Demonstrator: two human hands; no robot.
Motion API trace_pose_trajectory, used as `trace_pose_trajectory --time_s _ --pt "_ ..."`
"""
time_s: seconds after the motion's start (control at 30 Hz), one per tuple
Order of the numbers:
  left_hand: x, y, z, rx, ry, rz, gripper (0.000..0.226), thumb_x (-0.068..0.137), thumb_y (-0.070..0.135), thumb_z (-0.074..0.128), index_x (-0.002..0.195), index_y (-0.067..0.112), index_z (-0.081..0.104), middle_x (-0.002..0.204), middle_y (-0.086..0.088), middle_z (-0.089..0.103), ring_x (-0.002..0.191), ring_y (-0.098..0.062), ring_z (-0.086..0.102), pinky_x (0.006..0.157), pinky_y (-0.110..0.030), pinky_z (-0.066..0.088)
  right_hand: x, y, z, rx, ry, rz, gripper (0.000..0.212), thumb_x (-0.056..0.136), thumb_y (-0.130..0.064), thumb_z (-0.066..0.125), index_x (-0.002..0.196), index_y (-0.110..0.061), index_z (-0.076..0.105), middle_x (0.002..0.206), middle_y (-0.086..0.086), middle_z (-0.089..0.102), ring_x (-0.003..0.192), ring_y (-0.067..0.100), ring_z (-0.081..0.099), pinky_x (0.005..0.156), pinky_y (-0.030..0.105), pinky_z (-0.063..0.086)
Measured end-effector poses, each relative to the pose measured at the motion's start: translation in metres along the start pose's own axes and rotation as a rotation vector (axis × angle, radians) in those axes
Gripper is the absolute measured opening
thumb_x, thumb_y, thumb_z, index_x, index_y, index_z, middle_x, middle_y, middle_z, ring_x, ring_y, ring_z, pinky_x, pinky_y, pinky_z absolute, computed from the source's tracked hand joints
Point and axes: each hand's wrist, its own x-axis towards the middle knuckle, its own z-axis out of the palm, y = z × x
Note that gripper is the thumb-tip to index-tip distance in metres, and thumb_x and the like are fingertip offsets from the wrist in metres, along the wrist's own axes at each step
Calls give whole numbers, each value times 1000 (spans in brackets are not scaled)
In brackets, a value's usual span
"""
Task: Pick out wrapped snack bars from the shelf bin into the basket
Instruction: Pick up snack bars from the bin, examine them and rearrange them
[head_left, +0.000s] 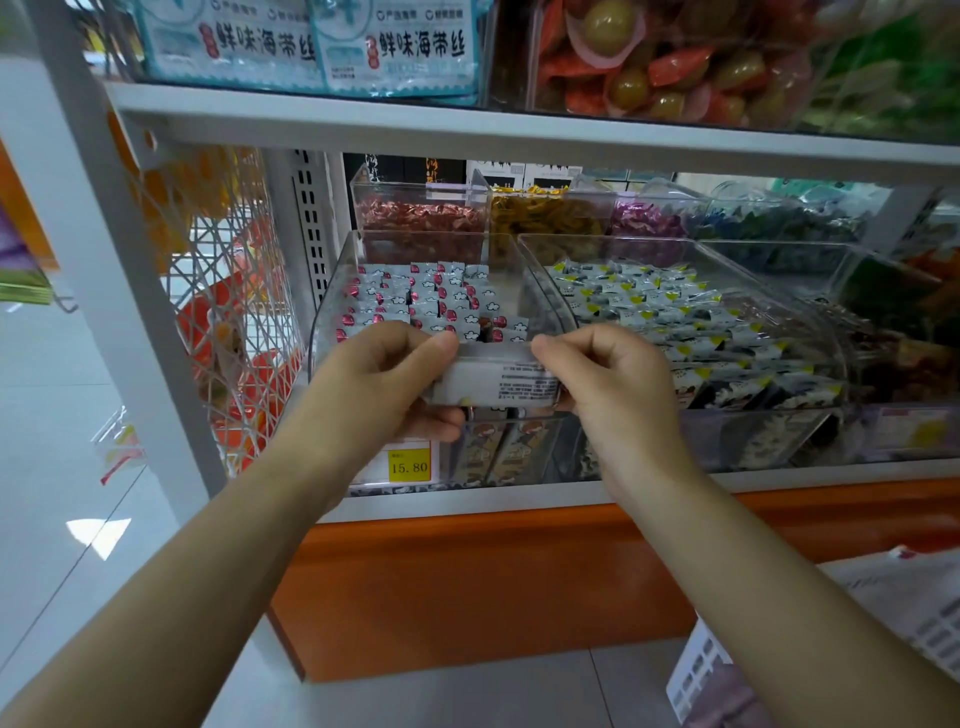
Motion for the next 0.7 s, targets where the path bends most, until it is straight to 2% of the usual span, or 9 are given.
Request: trace_pose_trajectory --time_s 0.13,0.23,0.27,0.37,0.43,0.5,0.57,0.63,0.7 --pt "-1 -2 6 113 -28 49 22 94 22 48 110 10 57 88 -8 63 64 -9 66 57 -17 54 -5 0 1 -51 -56 -45 10 86 -27 64 86 -18 69 82 -5 67 81 6 63 73 29 50" --pt "0 -1 6 -37 25 -20 23 98 23 40 98 9 58 78 -10 66 53 -15 62 50 -23 54 -5 2 1 -25 -281 -14 40 82 -27 69 120 -30 59 119 -4 63 110 9 59 93 34 49" --pt "1 0 5 -41 38 -30 26 99 26 39 96 9 58 75 -10 66 50 -15 60 47 -23 52 -5 2 1 -37 -322 -25 44 82 -23 69 123 -33 55 122 -3 61 109 9 60 92 34 51" --pt "7 1 1 35 55 -27 31 98 36 37 99 10 54 78 -15 67 45 -16 55 40 -24 46 4 -2 -1 -52 -276 -80 32 86 -16 64 115 -28 59 104 3 66 69 0 65 61 19 54" --pt "19 4 -2 116 123 28 30 98 41 35 102 16 52 85 -15 66 49 -17 56 41 -25 45 18 -4 -6 -46 -141 -59 25 86 -16 64 110 -11 64 90 4 68 61 4 65 54 22 55" --pt "43 4 -7 355 235 130 29 99 36 38 115 15 52 95 -9 64 64 -14 60 51 -26 49 36 -5 -11 -23 -14 -30 26 85 -15 65 108 -2 63 80 4 67 58 6 65 54 23 56" --pt "74 -1 -11 800 242 204 34 99 27 40 124 7 51 113 -12 60 91 -23 60 76 -36 52 54 -4 -12 -5 66 -8 31 84 -15 67 109 2 60 78 4 67 53 6 64 55 21 56" --pt "102 -7 -13 1162 112 165 32 98 30 37 106 5 55 120 -20 55 109 -34 51 96 -47 42 68 -2 -9 -5 101 2 31 84 -15 68 109 1 59 78 2 66 51 6 63 57 22 57" --pt "125 -14 -14 1335 -35 64 40 98 39 27 99 7 52 126 -19 51 119 -32 43 105 -53 30 79 2 -4 -10 83 -7 25 85 -14 67 104 1 60 81 3 65 53 8 62 59 24 57"
